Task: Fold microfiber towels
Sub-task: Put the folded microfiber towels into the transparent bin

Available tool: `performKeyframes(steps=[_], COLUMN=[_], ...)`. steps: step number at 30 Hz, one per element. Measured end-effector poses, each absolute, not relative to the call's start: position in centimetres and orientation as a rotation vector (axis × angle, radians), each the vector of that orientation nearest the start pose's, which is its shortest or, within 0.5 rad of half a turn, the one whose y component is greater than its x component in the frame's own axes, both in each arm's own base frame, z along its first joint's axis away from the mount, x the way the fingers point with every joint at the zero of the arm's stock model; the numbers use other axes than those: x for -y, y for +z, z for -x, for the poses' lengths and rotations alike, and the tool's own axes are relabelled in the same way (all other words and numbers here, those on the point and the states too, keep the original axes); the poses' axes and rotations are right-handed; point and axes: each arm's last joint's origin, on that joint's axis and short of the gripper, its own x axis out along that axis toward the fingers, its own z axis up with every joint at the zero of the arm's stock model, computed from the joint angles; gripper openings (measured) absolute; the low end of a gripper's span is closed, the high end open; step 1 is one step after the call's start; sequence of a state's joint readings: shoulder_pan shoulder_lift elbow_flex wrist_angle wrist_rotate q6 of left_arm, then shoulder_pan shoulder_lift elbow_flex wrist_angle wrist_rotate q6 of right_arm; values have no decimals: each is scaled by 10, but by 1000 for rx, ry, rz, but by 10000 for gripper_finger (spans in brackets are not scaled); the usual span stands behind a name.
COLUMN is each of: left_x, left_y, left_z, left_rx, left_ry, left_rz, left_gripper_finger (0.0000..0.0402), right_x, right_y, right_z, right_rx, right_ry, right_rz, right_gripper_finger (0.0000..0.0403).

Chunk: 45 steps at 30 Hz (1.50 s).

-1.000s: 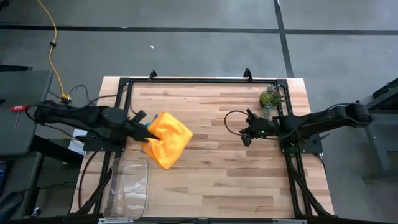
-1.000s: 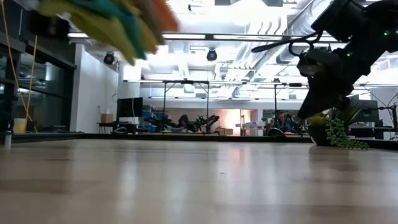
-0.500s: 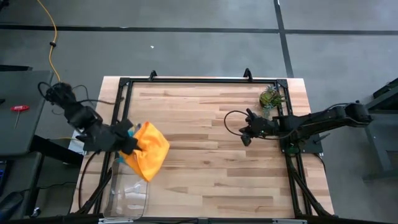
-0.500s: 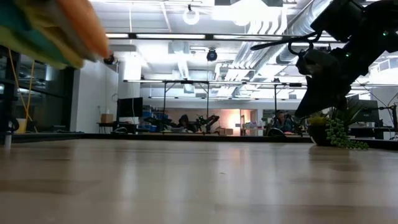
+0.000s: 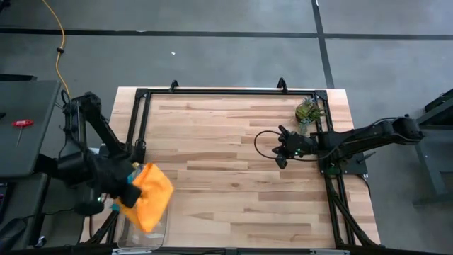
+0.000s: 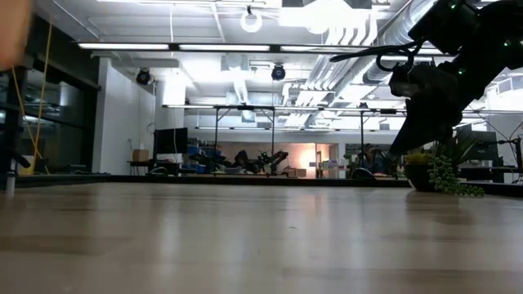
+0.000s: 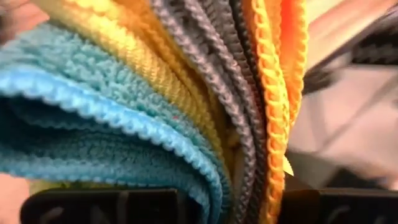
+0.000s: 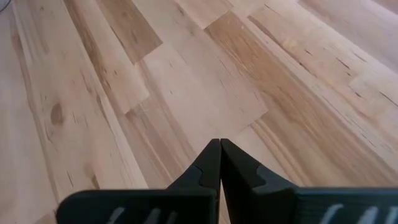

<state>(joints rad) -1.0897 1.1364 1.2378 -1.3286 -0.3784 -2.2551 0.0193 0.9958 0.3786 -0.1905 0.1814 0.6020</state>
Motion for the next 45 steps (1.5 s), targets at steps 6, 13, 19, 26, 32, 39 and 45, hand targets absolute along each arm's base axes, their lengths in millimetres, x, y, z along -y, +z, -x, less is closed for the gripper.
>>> performKeyframes(steps=[6,13,19,26,32,39,45], left_x=[169,177,186,209,221,221,227], left_y=[335,336,328,297,305,314,288], left_z=[-89,-88,-88,-97,-98,-112,-141], left_rx=[-1160,-1234,-1165,-1219,-1326,-1329,-1408], left_ry=[676,665,627,755,864,939,1003], left_rz=[1071,955,937,898,830,835,715], left_gripper_finger=[45,45,45,45,45,45,45], right_x=[2,1,3,3,5,9,12], right_y=[163,163,164,166,166,166,166], right_z=[-178,-178,-179,-180,-180,-180,-180], right_rx=[-731,-727,-669,-641,-642,-649,-657], right_ry=[-388,-387,-481,-483,-484,-479,-468], right_rz=[-490,-568,-604,-632,-616,-554,-536], right_gripper_finger=[0,0,0,0,0,0,0])
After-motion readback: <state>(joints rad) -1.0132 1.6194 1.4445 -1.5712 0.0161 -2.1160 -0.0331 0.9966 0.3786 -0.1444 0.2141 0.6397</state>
